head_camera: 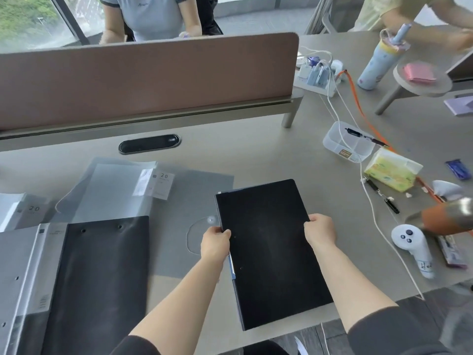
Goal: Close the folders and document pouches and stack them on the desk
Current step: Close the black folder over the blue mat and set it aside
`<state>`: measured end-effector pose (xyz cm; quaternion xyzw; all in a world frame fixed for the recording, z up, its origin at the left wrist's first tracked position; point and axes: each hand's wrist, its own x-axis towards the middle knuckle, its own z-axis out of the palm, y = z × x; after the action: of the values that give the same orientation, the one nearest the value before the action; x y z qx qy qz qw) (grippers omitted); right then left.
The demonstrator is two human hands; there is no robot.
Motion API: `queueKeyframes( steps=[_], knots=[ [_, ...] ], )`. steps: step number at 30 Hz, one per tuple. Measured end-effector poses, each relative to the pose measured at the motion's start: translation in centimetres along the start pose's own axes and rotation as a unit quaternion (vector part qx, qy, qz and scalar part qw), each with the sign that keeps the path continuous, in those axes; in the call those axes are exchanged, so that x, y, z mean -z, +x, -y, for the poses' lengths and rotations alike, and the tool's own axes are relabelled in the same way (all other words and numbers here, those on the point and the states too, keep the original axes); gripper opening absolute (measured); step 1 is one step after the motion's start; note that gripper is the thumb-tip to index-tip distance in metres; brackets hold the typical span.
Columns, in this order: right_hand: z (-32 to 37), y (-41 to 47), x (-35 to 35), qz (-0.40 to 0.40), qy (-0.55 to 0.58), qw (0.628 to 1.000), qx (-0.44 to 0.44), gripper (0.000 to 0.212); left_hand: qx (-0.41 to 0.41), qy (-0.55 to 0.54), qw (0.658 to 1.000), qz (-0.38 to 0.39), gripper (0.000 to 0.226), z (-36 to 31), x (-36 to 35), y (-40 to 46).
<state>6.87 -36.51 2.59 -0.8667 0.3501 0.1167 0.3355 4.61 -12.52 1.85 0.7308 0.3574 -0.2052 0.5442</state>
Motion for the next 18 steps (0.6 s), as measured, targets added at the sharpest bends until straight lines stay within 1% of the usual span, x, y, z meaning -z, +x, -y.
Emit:
queueKeyframes(
  steps=[2, 6, 9, 10, 13, 18],
  knots=[
    [-0.8, 1.3, 0.8, -0.003, 0.004, 1.0, -0.015, 0.016, 0.001, 0.012, 1.0, 0.004, 0.025, -0.5, -1.6, -0.1],
    [-1.8, 3.2, 2.0, 0.001, 0.013, 1.0, -0.026, 0.022, 0.004, 0.028, 1.0, 0.007, 0.028, -1.4, -3.9, 0.0],
    [-2.0, 4.6, 2.8, 0.006, 0.003, 1.0, -0.023, 0.025, 0.008, 0.045, 0.999, -0.001, 0.026, -2.0, -5.5, 0.4],
    [-1.9, 4.6, 2.8, 0.005, 0.001, 1.0, -0.018, 0.026, 0.006, 0.051, 0.999, -0.003, 0.025, -2.0, -5.5, 0.5],
    [-2.0, 5.2, 2.8, 0.001, 0.007, 1.0, -0.015, 0.035, -0.001, 0.062, 0.998, -0.011, 0.023, -2.5, -5.9, 0.7],
    [-2.0, 5.8, 3.0, 0.004, 0.018, 1.0, -0.013, 0.032, -0.002, 0.071, 0.997, -0.034, 0.02, -3.2, -6.6, 0.8]
  ],
)
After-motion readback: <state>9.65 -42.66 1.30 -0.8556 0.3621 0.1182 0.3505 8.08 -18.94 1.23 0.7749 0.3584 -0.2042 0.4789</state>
